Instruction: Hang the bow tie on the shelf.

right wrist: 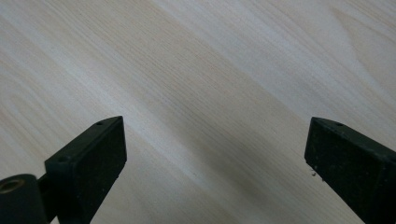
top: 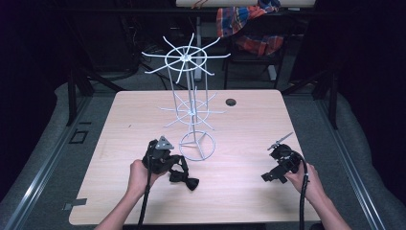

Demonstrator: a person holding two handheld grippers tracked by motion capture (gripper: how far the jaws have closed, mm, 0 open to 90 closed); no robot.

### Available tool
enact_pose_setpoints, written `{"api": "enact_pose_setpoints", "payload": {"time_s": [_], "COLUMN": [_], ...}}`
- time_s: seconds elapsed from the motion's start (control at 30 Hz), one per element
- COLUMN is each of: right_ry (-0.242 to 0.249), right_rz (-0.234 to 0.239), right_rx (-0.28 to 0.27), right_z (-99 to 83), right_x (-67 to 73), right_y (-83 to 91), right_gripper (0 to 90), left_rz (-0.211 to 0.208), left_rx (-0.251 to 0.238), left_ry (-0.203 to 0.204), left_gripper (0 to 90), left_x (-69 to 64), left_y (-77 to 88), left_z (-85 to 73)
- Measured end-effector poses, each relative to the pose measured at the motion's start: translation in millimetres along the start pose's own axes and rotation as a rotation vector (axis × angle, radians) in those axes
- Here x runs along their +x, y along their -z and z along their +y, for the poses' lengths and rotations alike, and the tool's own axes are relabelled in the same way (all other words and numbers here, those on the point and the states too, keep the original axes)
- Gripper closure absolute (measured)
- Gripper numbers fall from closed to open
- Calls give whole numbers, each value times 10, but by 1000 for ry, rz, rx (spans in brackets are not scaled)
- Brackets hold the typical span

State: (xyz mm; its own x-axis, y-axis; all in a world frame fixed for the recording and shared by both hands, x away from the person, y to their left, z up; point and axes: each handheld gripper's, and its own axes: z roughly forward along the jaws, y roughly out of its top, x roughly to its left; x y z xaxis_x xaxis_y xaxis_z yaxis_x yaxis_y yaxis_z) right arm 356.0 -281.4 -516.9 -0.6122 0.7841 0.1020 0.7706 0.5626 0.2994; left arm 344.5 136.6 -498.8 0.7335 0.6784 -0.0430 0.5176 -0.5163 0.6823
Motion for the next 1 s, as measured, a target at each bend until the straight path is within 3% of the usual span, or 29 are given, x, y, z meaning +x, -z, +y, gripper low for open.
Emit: {"api": "enact_pose_setpoints", "payload": {"time_s": [0.5, 1.0], "right_ry": [12, 11], "right_rz": [-5, -8], "right_rx": [12, 5], "right_z": [3, 5], "right_x": [-9, 4], "right_y": [-4, 3], "right_gripper": [52, 52], "left_rz": [29, 61], "left_rx": [-94, -109], "left_ry": [21, 4], "left_gripper": [894, 894], "left_x": [-7, -4], "left_y": [337, 481], "left_z": [-3, 30]}}
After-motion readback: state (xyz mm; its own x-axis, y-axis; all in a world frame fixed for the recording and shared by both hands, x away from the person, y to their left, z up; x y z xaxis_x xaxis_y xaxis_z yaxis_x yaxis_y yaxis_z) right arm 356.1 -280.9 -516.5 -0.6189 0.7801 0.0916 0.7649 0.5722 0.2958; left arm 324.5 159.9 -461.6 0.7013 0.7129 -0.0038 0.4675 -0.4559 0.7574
